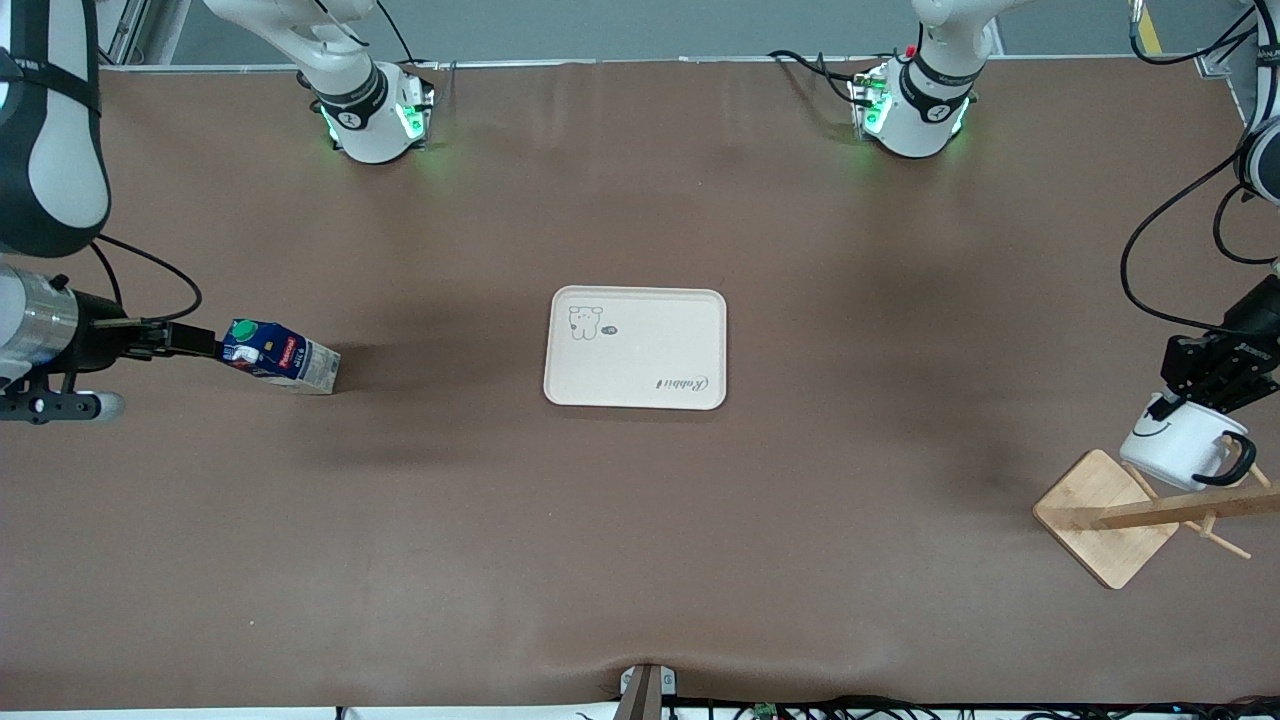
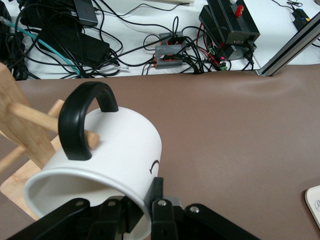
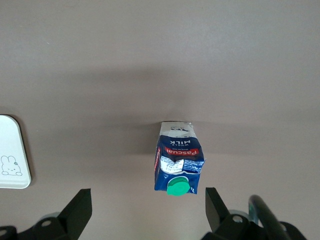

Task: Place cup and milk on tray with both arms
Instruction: 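Lift the mug off the stand with the left gripper toward the tray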

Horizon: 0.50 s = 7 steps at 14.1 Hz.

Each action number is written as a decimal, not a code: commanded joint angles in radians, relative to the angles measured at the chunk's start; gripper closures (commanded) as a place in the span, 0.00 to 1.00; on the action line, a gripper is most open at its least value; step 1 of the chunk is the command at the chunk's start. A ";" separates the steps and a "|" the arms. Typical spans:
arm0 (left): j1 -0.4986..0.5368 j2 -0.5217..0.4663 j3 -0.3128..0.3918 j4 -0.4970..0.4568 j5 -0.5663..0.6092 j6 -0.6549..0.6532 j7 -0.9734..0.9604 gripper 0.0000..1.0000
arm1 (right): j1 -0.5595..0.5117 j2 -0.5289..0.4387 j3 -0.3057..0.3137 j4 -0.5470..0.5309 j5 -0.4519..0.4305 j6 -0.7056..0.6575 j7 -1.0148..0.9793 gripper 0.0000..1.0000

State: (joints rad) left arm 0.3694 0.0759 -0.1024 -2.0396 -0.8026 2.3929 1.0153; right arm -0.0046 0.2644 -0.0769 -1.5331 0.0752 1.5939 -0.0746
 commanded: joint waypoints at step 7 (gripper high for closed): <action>0.002 -0.165 -0.063 -0.126 0.089 -0.029 -0.171 1.00 | -0.052 0.068 0.008 0.021 0.001 -0.020 0.070 0.00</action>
State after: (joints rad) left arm 0.3675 -0.0363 -0.1403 -2.1404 -0.7622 2.3845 0.9233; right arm -0.0443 0.3239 -0.0799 -1.5336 0.0751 1.5866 -0.0599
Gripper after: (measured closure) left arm 0.916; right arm 0.000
